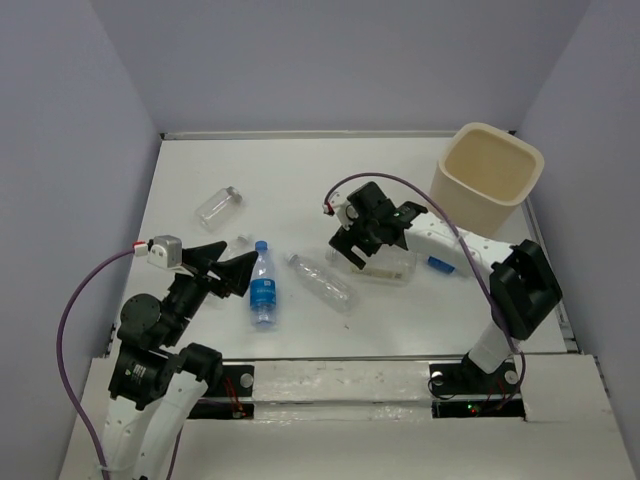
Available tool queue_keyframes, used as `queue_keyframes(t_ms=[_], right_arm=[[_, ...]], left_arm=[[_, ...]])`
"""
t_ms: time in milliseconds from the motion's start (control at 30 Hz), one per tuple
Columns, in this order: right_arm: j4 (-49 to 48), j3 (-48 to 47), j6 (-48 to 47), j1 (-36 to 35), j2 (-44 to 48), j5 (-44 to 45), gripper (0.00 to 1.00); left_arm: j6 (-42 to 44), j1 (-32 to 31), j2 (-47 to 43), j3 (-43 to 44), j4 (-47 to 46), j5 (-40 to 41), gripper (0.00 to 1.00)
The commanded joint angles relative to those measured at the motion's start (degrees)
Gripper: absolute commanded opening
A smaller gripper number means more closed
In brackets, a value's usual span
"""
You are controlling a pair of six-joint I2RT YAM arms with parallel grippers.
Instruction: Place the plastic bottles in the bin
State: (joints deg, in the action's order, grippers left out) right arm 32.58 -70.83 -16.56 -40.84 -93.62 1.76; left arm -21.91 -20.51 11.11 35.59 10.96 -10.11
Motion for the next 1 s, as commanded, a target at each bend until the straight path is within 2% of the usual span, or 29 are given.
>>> queue_keyframes(t_ms=[0,200,500,667,733,833,867,967], right_arm=[[2.40,-3.61,-4.45,-0.03,-4.19,-4.22,0.93],[6.09,-7.13,-5.50,0.50,-8.76,-7.29,0.93],[6.62,-8.62,-7.09,1.03,-15.89,-8.70,0.93],[6.36,-9.59,-7.70,1.03,-16.94,-11.86,0.82],[6.18,-9.33,-7.70,1.55,-17.99,-11.96,0.80],[5.31,-8.80,-7.44,2.07,-18.96,-9.85,0.72],[4.87,-8.80,-6.92,2.08,-19.14,-8.45,0.65],[2.77,-9.07,-6.21,2.08,-17.04,-6.16,0.58]], left_arm=[[0.82,0.21,0.75,-0.35,-2.79,-1.40,0.99],[0.73,0.30,1.10,-0.35,-2.79,-1.58,0.99],[0.82,0.47,1.28,-0.35,-2.88,-1.76,0.99],[0.82,0.47,1.45,-0.35,-2.96,-1.84,0.99],[0.91,0.65,1.45,-0.35,-2.88,-1.93,0.99],[0.91,0.65,1.45,-0.35,-2.96,-1.93,0.99],[0.82,0.65,1.54,-0.35,-2.96,-2.02,0.99],[0.82,0.83,1.63,-0.35,-2.96,-2.11,0.99]])
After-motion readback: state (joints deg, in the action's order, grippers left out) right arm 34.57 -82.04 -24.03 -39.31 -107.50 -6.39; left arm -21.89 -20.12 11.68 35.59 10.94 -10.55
